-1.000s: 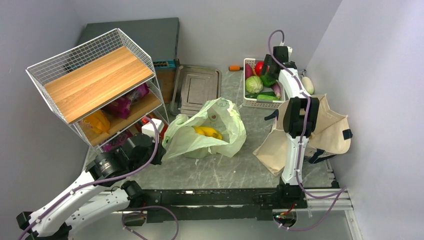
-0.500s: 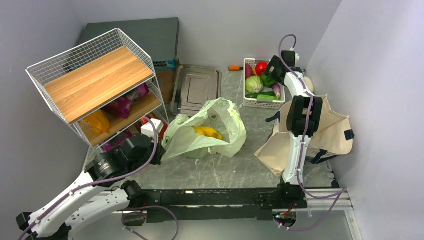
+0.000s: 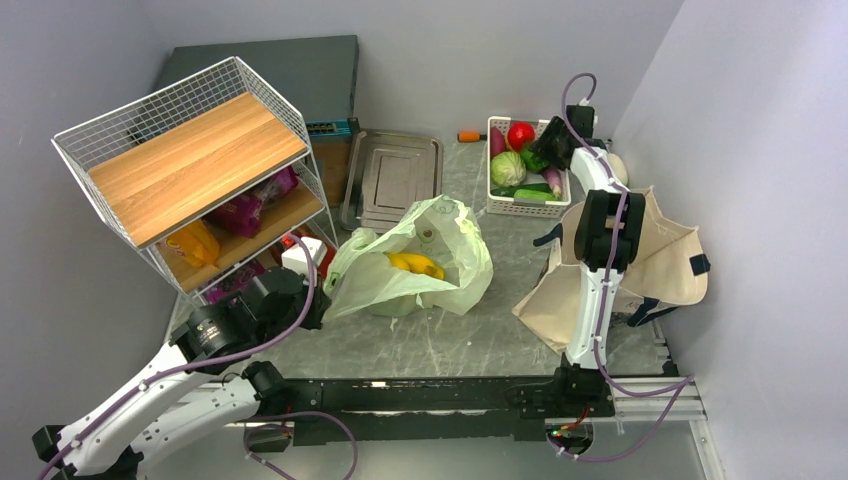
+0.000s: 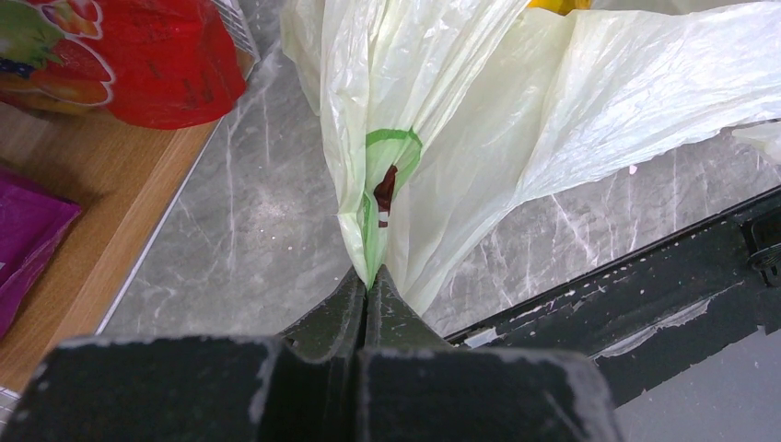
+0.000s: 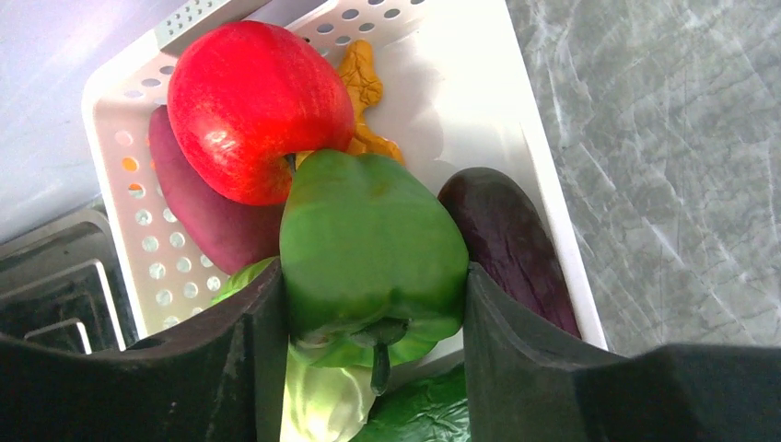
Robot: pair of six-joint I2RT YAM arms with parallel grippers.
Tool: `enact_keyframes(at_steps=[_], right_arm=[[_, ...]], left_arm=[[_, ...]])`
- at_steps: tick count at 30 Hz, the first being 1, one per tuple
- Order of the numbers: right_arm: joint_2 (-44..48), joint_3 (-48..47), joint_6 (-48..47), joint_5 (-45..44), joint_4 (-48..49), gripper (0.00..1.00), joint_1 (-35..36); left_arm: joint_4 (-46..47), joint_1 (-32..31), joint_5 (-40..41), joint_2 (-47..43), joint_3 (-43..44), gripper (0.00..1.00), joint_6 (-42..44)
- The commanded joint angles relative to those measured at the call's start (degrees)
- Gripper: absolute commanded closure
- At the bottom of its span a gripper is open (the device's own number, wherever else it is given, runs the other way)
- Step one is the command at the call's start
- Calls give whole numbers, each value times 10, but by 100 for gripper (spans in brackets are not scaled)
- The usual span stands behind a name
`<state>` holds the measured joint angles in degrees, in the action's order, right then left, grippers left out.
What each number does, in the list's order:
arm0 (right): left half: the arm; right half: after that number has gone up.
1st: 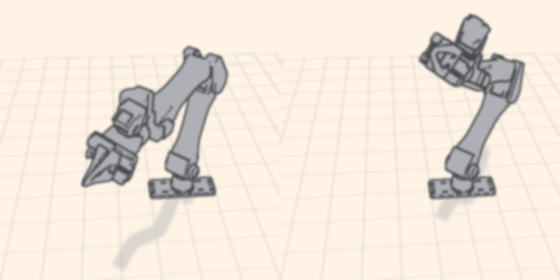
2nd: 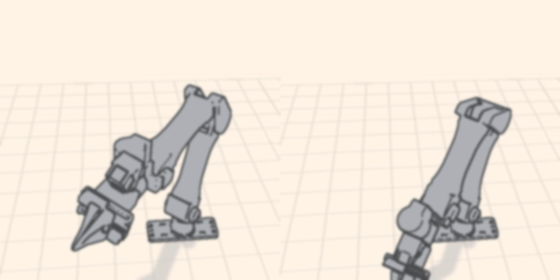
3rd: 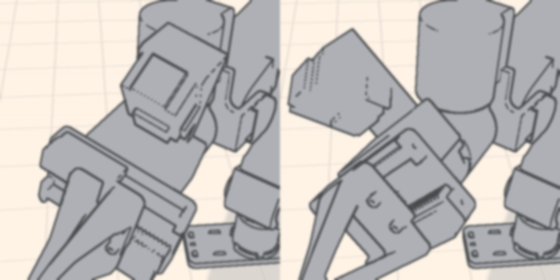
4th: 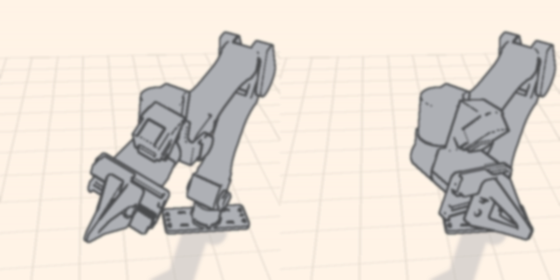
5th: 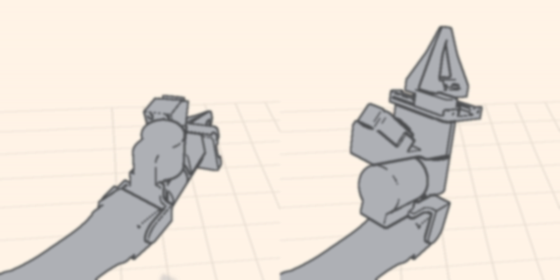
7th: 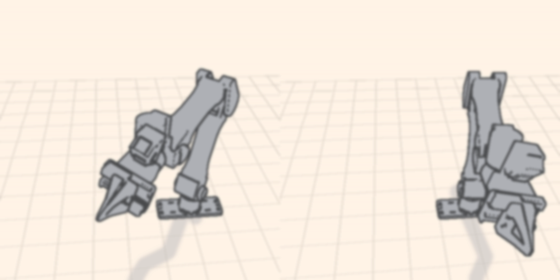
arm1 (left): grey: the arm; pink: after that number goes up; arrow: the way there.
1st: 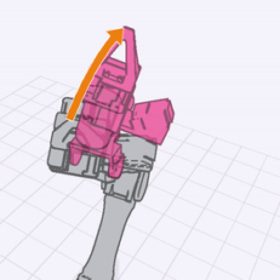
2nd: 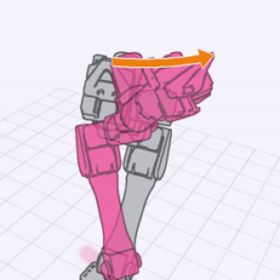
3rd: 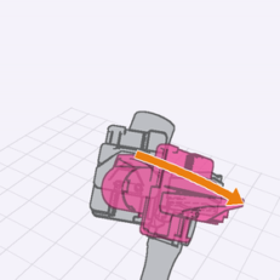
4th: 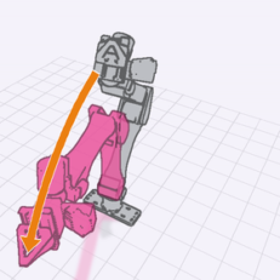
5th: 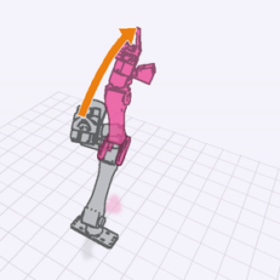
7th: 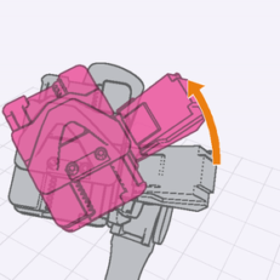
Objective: Place the food into the grocery bag and tie it
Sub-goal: Pick up the fake vegetable from the bin.
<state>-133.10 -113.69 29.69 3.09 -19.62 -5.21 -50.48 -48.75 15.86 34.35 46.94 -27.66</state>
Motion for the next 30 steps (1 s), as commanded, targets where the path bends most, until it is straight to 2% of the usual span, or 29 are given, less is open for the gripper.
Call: enact_keyframes(at_steps=[1, 5, 30], right_arm=[[4, 5, -3, 22, 27, 59, -6], [20, 0, -4, 30, 19, 65, -6], [261, 55, -4, 67, -16, 62, 14]], left_arm=[[15, 3, -1, 1, 0, 100, 7], [14, 4, -1, 0, 0, 100, 7], [16, 14, -9, -3, 1, 100, 9]])
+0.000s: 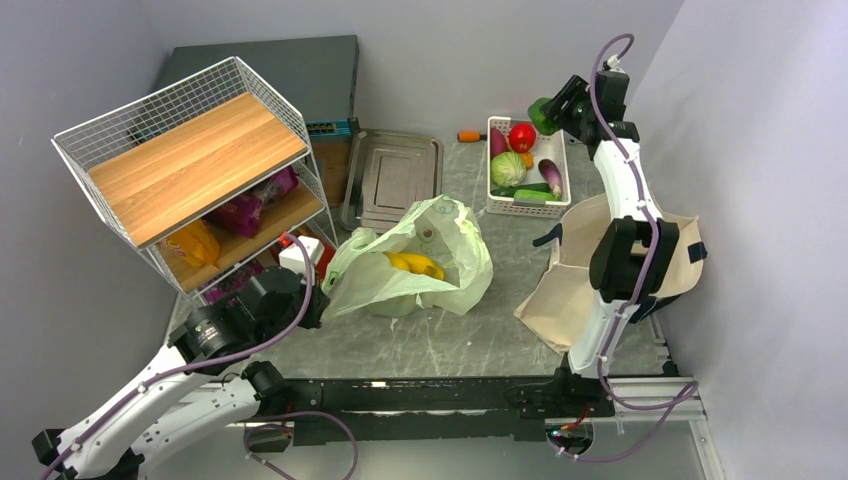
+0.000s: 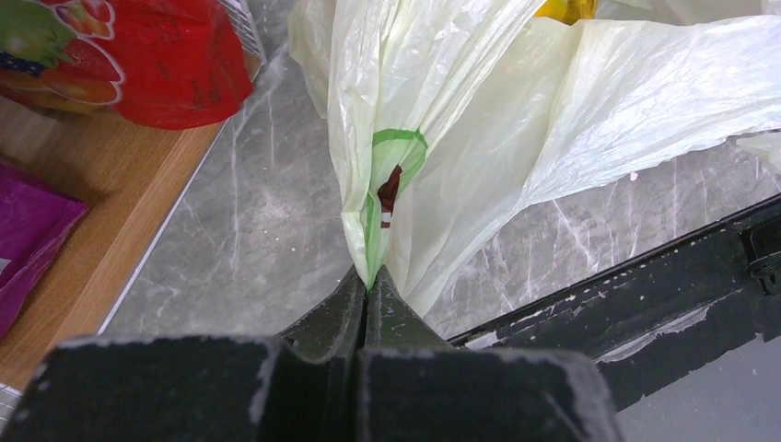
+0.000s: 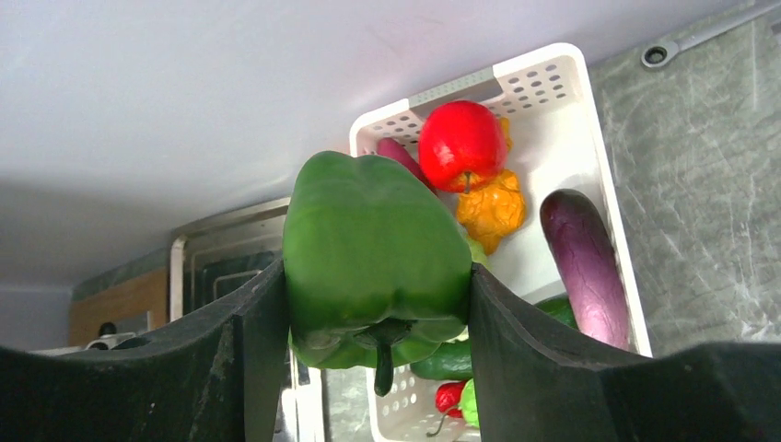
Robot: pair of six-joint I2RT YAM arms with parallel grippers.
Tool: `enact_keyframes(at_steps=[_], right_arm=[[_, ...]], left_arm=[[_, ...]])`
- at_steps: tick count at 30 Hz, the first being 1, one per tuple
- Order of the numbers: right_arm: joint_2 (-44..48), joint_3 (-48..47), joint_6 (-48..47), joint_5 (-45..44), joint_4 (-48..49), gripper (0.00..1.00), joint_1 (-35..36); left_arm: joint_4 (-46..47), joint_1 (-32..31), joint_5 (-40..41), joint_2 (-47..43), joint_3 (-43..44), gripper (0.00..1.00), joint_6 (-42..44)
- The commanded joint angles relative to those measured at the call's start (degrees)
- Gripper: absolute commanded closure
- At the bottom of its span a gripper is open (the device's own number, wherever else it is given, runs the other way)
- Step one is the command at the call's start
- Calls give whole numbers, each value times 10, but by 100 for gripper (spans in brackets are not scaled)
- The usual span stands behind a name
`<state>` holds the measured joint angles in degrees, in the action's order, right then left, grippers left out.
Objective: Place the food into the grocery bag and tie it
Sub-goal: Pick up the fake vegetable from the bin, then place the fake vegetable into the grocery bag.
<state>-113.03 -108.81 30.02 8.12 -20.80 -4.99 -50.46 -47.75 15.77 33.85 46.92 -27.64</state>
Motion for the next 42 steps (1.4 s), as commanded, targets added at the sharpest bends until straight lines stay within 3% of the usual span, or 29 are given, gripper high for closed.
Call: enact_keyframes(at_steps=[1, 9, 19, 24, 33, 42], right_arm=[[74, 11, -11, 20, -2, 62, 16], [214, 85, -38, 41, 21, 61, 47], [357, 117, -80, 62, -10, 61, 177], [426, 173, -74, 121, 17, 60, 239], [472, 229, -123, 233, 16, 60, 322], [446, 236, -227, 134, -92, 61, 449]], left_arm=[[15, 4, -8, 3, 1, 100, 9], [17, 6, -10, 2, 0, 100, 8], [16, 6, -11, 6, 1, 100, 7], [16, 6, -8, 5, 1, 100, 6], [15, 7, -8, 5, 1, 100, 6], [14, 7, -4, 8, 1, 100, 3]])
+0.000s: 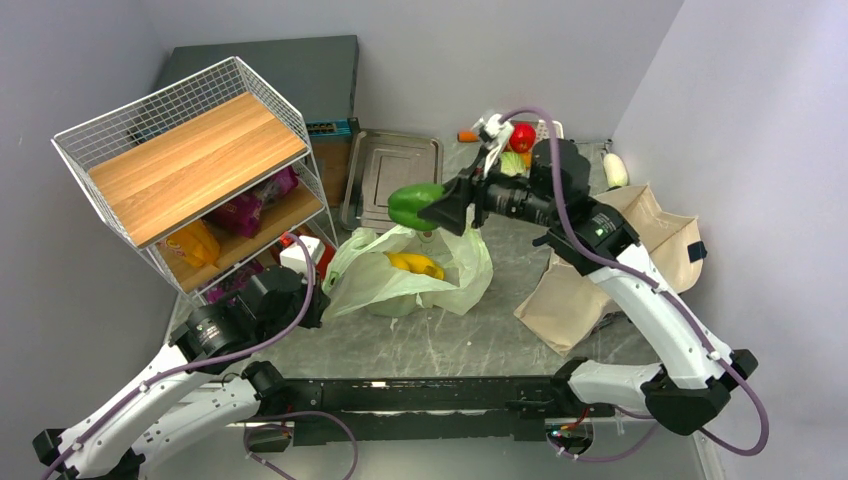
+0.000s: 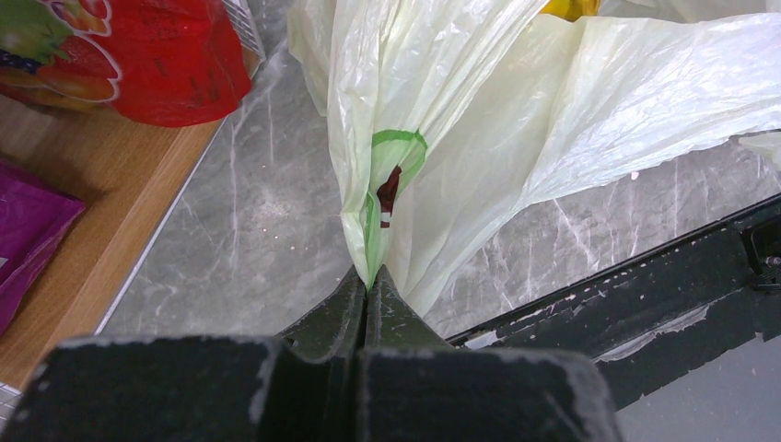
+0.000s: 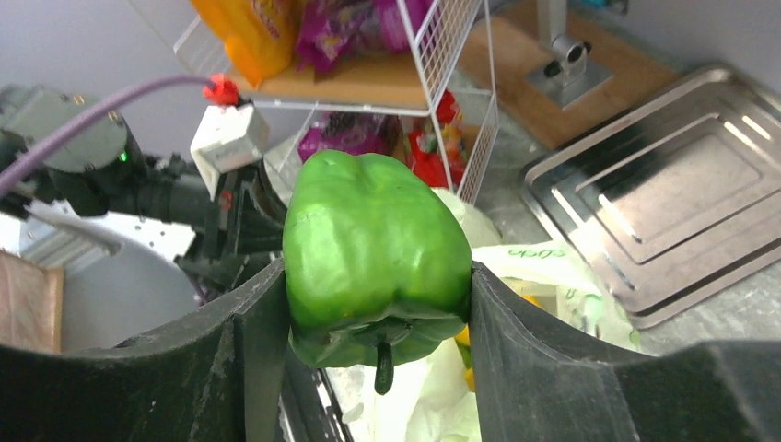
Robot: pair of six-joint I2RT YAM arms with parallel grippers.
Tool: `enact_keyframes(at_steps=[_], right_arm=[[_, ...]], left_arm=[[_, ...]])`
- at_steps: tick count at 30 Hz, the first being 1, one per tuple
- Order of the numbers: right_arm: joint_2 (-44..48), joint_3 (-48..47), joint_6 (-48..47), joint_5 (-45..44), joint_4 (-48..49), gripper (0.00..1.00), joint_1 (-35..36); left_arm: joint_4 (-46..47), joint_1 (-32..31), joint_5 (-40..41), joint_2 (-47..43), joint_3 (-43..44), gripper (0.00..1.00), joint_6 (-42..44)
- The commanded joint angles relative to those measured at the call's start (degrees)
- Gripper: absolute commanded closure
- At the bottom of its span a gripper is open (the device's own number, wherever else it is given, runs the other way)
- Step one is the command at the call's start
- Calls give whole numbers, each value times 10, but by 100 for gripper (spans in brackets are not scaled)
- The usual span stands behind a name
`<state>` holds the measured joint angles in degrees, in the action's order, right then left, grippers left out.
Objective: Place the food into the grocery bag and tie it
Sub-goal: Place the fake vegetable into the grocery bag.
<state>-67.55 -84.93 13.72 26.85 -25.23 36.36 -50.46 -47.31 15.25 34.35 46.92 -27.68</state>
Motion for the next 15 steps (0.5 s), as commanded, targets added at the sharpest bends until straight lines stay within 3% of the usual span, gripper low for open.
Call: enact_keyframes(at_steps=[1, 15], right_arm=[[-13, -4, -72, -64, -58, 61, 45], [-52, 24, -99, -192, -113, 58, 75]], left_arm=[[14, 3, 1, 4, 1, 100, 3], [14, 3, 2, 10, 1, 100, 3]])
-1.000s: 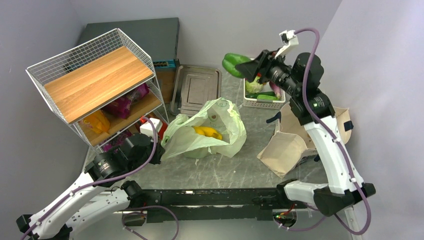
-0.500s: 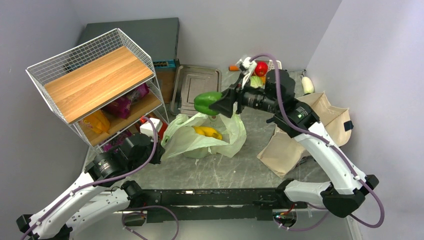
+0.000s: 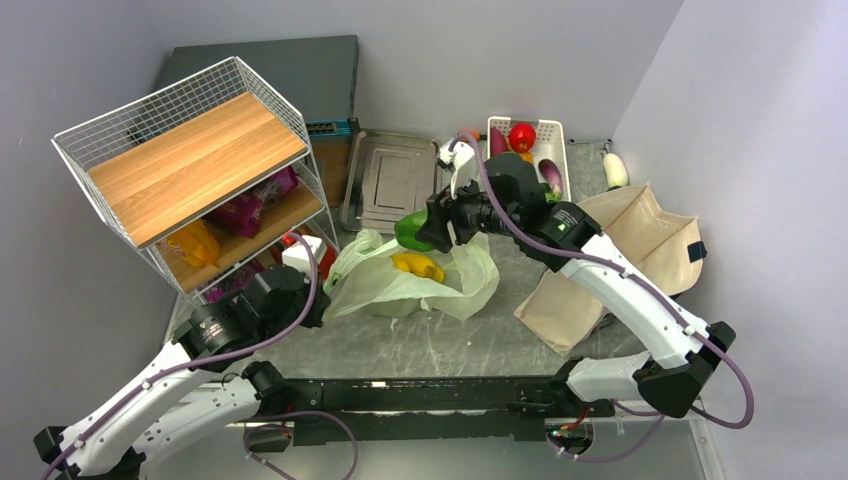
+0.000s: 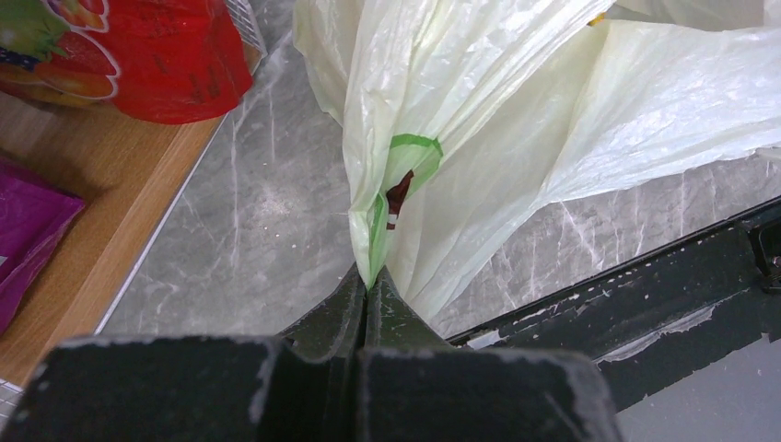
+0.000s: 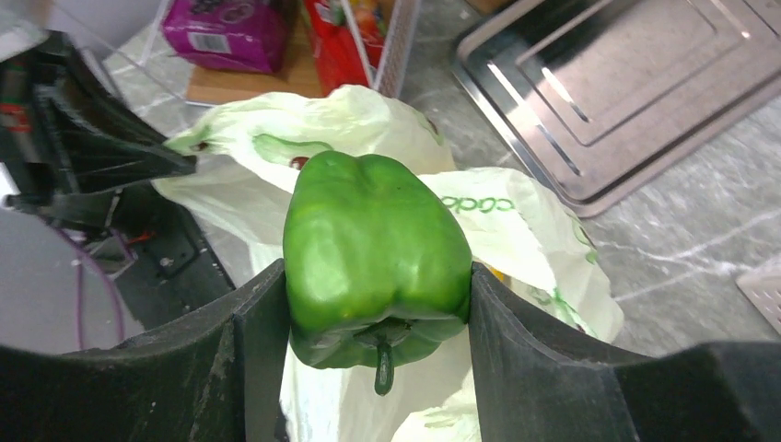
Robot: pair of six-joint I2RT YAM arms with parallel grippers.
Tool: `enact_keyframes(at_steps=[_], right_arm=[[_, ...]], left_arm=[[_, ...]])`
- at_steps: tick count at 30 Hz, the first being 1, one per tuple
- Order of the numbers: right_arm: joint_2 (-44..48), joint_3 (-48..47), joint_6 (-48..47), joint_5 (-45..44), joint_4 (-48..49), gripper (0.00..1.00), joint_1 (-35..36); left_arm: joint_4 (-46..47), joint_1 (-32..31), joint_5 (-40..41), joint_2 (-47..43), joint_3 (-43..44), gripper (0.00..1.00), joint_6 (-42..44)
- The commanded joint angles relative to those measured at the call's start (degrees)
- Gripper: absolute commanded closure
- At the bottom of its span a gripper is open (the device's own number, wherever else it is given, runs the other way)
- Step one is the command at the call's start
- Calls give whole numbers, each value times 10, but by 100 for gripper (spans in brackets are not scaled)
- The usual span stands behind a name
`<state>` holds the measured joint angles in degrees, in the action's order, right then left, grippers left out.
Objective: Place the food into the grocery bag and tie it
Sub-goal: Place the fake vegetable into the grocery bag.
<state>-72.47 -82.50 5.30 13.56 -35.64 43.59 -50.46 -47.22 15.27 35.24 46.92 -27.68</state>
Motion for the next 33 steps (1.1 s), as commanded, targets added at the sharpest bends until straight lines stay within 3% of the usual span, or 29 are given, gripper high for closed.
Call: enact_keyframes(at_steps=[1, 11, 21, 27, 33], right_arm=[[-4, 0, -16, -59, -11, 58, 3], [37, 12, -71, 37, -31, 58, 8], [6, -4, -84, -20, -83, 59, 17], [-32, -31, -74, -79, -108, 22, 24], [-40, -52, -68, -77, -91, 11, 25]], left_arm=[[13, 2, 2, 1, 2, 100, 3], [12, 3, 2, -1, 2, 100, 3], [13, 3, 0, -2, 2, 100, 3], [14, 3, -2, -4, 2, 100, 4], [14, 4, -2, -4, 2, 100, 4]])
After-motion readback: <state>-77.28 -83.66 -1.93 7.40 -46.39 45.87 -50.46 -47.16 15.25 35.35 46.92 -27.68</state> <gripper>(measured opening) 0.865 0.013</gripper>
